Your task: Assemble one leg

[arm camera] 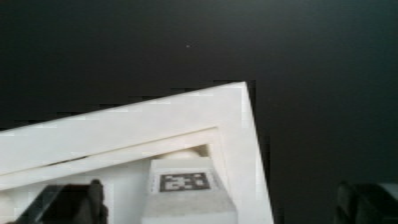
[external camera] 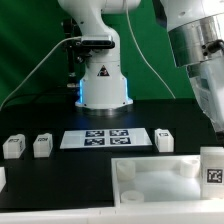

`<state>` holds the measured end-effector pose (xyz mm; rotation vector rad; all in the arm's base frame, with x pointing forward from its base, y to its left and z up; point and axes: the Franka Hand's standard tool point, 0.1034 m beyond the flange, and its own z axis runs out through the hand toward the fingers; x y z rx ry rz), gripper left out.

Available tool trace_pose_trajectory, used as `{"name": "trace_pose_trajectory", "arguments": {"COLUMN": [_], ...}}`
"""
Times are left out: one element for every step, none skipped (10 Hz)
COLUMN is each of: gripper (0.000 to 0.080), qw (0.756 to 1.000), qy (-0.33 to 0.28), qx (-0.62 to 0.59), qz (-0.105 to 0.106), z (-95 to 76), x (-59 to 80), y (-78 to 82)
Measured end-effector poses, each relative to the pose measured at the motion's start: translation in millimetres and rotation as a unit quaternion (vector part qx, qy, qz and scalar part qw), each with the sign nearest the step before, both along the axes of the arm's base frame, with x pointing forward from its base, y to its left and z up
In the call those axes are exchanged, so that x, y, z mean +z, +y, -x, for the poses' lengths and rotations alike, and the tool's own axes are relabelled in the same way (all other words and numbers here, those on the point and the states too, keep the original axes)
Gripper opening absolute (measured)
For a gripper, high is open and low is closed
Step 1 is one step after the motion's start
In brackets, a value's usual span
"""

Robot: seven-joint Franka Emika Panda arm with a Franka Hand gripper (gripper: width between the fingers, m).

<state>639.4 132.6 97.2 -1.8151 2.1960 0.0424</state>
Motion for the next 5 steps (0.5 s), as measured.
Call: {"name": "trace_pose_trajectory", "arguments": {"gripper": [0.0649,0.0649,0.0649,0.0649,0.0649], "qw": [1.0,1.0,1.0,1.0,1.0], "qy": [0.0,0.0,0.0,0.001,0.001], "qx": [0.0,0.0,0.0,0.0,0.0], "qz": [0.0,0.0,0.0,0.0,0.0], "z": [0.1,0.2,0.3,0.3,0.4], "x": [-0.2,-0.4,-0.5,-0.7,-0.9], "y": [0.0,-0.1,-0.1,-0.1,-0.1]}}
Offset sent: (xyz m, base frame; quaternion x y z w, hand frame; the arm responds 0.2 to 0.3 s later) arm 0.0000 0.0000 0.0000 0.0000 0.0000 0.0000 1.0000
